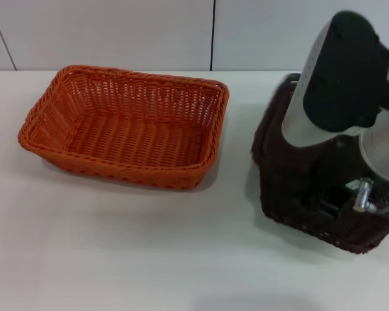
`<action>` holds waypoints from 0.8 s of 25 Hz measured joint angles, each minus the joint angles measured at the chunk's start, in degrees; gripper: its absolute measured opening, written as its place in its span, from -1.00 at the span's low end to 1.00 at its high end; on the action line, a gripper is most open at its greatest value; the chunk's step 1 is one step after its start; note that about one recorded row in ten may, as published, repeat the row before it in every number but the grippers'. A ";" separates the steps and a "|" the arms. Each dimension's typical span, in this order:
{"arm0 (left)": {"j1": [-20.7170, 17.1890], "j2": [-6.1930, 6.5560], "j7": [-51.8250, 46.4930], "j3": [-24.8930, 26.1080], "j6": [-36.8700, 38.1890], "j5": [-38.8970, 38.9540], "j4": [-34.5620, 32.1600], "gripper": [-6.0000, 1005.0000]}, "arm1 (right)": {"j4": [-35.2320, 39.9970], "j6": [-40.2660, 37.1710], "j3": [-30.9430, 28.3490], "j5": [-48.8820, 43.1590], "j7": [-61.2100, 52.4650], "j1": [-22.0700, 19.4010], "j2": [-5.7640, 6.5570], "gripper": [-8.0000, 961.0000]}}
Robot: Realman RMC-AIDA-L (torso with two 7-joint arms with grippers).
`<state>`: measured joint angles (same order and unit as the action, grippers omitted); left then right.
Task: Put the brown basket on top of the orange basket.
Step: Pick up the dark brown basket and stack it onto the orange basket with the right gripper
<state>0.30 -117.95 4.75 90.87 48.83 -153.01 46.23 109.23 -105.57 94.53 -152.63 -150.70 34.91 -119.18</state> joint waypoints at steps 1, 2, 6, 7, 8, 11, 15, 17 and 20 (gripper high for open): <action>0.02 0.00 0.00 0.00 -0.03 0.00 0.00 0.57 | 0.86 -0.33 -0.08 -0.16 -0.11 0.30 0.00 -0.68; 0.05 0.00 0.00 0.01 -0.10 0.00 0.00 0.57 | 1.80 -0.60 -0.09 -0.52 -0.39 0.70 0.00 -0.68; 0.09 0.00 0.00 0.01 -0.09 0.00 -0.02 0.57 | 4.88 -1.09 0.52 -2.88 -0.44 2.08 0.00 -0.68; 0.10 0.00 0.00 0.01 -0.06 0.00 -0.03 0.57 | 5.48 -1.20 0.61 -3.36 -0.44 2.50 0.00 -0.68; 0.11 0.00 0.00 0.01 0.00 0.00 -0.04 0.57 | 6.05 -1.30 0.65 -3.56 -0.44 2.91 0.00 -0.68; 0.11 0.00 0.00 0.01 0.07 0.00 -0.05 0.57 | 7.41 -1.17 0.69 -3.86 -0.40 3.97 0.01 -0.68; -0.03 0.00 0.00 0.01 0.05 0.00 0.11 0.57 | 8.04 1.00 2.68 -4.55 4.56 4.62 0.04 -0.68; -0.04 0.00 0.00 0.01 -0.01 0.00 0.09 0.57 | 8.06 1.87 3.88 -4.87 6.54 4.49 -0.01 -0.68; -0.02 0.00 0.00 -0.07 -0.16 0.00 -0.05 0.57 | 8.15 7.49 9.66 -7.92 12.98 3.53 -0.20 -0.68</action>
<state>0.27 -117.95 4.75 90.80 48.66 -153.02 46.18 117.38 -98.08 104.19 -160.55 -137.73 38.44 -119.39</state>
